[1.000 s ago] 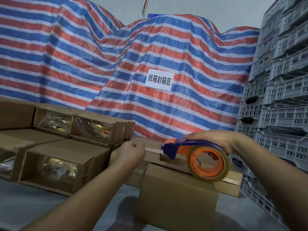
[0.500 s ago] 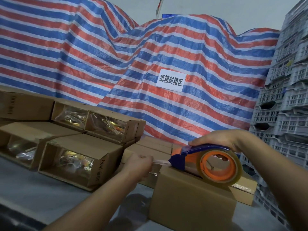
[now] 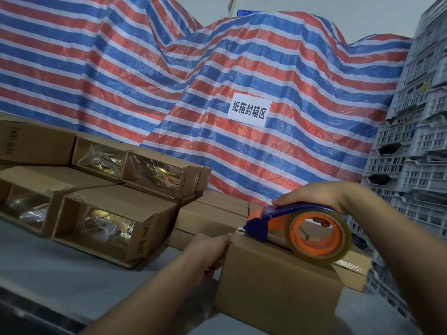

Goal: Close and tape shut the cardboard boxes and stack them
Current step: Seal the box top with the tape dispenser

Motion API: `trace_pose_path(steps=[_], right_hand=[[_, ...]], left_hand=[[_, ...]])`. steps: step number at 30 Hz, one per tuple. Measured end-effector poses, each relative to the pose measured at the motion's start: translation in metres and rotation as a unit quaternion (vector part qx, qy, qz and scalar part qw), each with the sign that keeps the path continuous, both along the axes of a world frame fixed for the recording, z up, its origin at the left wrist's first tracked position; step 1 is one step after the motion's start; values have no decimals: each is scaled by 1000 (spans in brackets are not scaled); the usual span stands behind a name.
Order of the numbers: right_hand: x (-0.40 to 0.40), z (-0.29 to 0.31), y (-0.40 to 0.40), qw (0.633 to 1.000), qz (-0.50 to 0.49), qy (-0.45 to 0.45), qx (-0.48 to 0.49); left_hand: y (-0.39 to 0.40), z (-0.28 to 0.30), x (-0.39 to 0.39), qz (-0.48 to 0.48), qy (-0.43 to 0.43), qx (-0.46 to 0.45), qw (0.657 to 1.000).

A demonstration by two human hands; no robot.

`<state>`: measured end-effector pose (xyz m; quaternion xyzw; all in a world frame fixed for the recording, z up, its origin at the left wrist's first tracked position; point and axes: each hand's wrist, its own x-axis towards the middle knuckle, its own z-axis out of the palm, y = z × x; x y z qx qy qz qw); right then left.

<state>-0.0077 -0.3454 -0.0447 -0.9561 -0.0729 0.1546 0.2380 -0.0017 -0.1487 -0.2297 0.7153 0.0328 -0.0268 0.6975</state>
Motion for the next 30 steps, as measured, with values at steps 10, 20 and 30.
trace_pose_path(steps=[10, 20, 30], right_hand=[[4, 0, 1, 999, 1, -25, -30], [5, 1, 3, 1000, -17, -6, -18], [12, -4, -4, 999, 1, -31, -25]], left_hand=[[6, 9, -3, -47, 29, 102, 993], [13, 25, -10, -127, 108, 269, 949], [-16, 32, -28, -15, -81, 26, 996]])
